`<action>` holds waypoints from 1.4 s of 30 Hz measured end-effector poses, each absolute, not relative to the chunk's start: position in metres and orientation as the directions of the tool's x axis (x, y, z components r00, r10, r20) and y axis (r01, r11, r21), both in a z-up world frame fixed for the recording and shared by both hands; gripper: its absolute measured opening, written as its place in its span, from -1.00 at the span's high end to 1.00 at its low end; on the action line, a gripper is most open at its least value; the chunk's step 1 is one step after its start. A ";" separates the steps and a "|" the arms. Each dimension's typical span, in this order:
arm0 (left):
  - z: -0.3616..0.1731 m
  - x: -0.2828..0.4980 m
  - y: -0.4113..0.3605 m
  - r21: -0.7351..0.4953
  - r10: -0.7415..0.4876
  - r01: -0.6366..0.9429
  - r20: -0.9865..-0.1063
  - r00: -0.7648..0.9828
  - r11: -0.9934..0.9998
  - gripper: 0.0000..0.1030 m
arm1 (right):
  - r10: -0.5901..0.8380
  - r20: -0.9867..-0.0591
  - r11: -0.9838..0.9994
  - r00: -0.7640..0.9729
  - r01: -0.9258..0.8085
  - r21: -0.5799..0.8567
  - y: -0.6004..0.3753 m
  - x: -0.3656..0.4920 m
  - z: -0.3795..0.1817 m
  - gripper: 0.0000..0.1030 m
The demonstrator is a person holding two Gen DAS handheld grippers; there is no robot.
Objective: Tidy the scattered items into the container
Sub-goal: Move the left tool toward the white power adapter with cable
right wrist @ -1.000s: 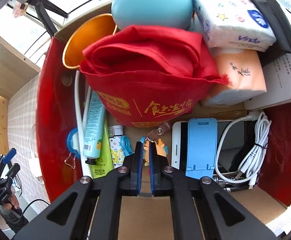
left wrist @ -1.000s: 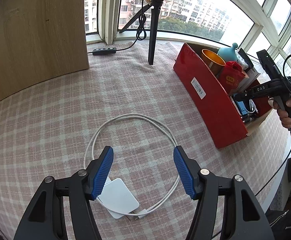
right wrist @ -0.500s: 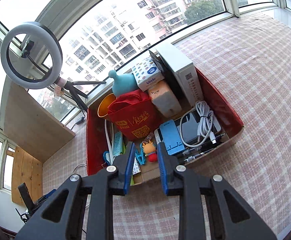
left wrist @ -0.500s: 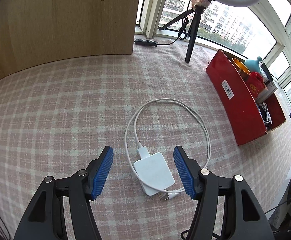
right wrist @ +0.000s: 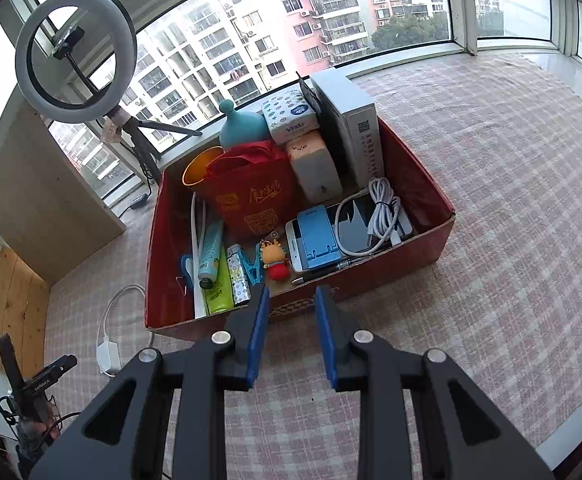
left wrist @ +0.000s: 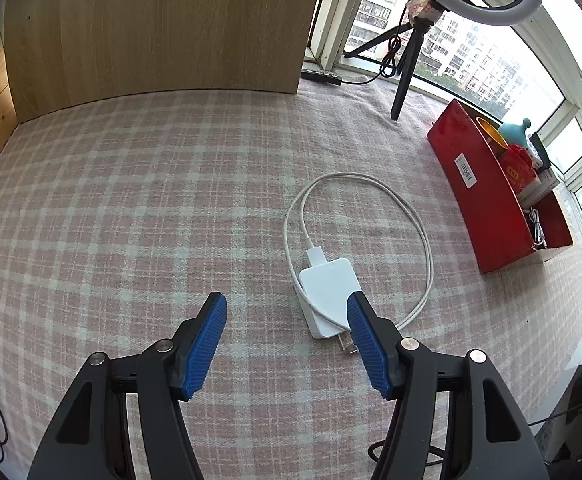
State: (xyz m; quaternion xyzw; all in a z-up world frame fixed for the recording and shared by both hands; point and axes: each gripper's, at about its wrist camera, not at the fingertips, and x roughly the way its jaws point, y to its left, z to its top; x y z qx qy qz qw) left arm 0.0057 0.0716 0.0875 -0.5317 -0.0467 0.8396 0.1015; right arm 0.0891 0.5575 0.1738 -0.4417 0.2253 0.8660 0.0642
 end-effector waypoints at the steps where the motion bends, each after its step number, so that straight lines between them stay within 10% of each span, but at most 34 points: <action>1: 0.087 0.006 0.072 -0.191 0.224 -0.121 -0.883 -0.413 -0.974 -0.17 | -0.081 -0.792 -0.887 -0.606 -0.318 0.334 0.560 0.092 0.177 0.34; 18: 0.127 0.036 0.085 -0.190 0.256 -0.183 -0.844 -0.472 -0.964 -0.31 | -0.007 -0.766 -0.914 -0.643 -0.306 0.265 0.533 0.138 0.199 0.08; 42: 0.053 -0.019 0.137 -0.131 0.188 -0.185 -0.921 -0.341 -0.974 -0.35 | -0.067 -0.809 -0.903 -0.583 -0.310 0.298 0.508 0.155 0.157 -0.04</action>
